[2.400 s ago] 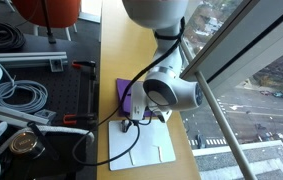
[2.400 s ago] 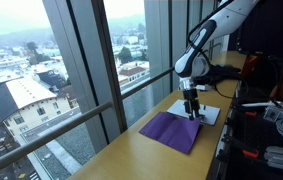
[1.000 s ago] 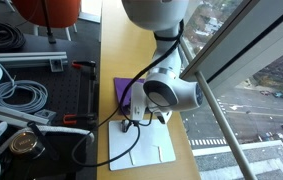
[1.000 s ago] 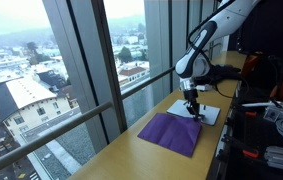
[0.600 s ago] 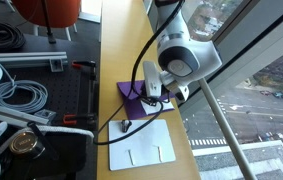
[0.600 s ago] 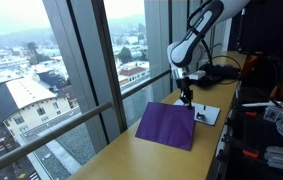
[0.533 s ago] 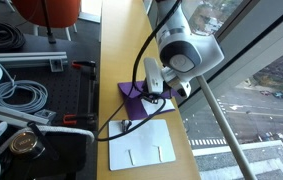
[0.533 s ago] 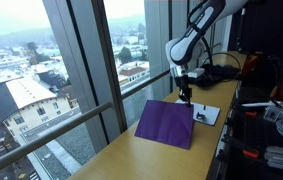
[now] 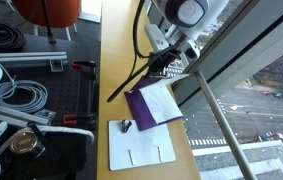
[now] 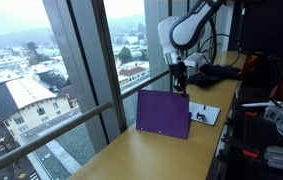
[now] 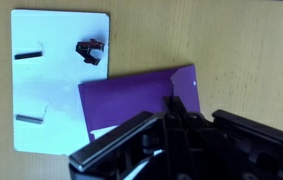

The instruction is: Open the purple folder.

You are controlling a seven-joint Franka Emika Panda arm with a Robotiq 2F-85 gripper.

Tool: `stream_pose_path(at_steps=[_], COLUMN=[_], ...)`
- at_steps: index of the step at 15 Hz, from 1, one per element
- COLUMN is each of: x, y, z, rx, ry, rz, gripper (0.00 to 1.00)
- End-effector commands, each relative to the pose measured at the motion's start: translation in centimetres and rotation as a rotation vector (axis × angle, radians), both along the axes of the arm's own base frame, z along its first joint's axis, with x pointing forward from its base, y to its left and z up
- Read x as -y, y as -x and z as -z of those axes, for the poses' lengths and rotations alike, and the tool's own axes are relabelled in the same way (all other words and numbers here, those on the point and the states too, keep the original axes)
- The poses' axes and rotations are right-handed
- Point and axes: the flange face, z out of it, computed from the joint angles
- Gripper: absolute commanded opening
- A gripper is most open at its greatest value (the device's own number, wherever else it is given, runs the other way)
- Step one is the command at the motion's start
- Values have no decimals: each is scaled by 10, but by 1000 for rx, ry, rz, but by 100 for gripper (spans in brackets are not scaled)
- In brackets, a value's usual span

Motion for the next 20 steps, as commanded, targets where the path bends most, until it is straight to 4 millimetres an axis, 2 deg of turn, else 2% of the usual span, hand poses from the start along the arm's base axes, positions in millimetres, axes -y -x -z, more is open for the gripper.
stream_pose_path(at_steps=[1, 4, 8, 15, 20], x=[-32, -56, -80, -113, -129], y=[20, 30, 42, 51, 55], z=[-17, -13, 2, 5, 4], rx=[42, 45, 40, 64, 83], ry=[79, 157, 229, 178, 130], rz=[-62, -122, -185, -277, -341], gripper=[0, 0, 0, 0, 0])
